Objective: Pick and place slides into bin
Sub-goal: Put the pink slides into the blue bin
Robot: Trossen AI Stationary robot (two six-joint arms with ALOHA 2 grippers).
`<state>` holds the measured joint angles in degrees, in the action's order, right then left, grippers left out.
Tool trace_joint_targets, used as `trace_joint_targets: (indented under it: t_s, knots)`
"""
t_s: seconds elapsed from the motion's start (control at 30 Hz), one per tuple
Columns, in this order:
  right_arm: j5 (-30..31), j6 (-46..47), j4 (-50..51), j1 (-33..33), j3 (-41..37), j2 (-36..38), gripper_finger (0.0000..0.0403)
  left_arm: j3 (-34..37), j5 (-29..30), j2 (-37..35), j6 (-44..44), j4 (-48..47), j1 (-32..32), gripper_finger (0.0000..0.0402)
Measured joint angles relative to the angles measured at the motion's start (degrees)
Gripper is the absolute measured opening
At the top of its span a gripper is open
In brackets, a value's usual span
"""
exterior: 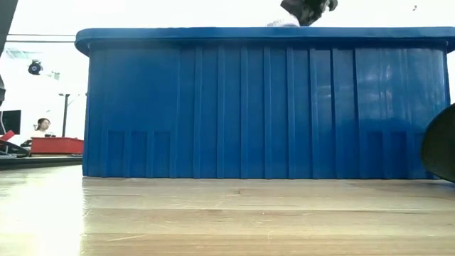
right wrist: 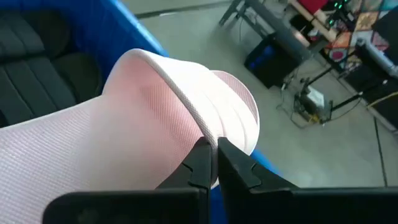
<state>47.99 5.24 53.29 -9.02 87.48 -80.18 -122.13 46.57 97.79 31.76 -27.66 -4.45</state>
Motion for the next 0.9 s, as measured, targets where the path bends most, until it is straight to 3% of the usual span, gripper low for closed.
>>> trace_joint_targets:
  t_s: [0.23,0.53,0.9]
  knots:
    - [-2.4,1.3,-14.7,0.0,-13.7,0.2,0.0009,0.2,-0.2,-6.2,-0.7,-0.7,0.0,0.0251]
    - [-2.9,2.2,-38.0,0.0,-29.7,0.2,0.0009,0.2,-6.2,-13.3,-14.9,-7.2,0.1,0.0251]
    - [-2.1,2.3,-56.5,-2.0,-40.6,-1.4,0.0008,0.7,-6.4,-15.5,-16.4,-9.4,0.4,0.0251]
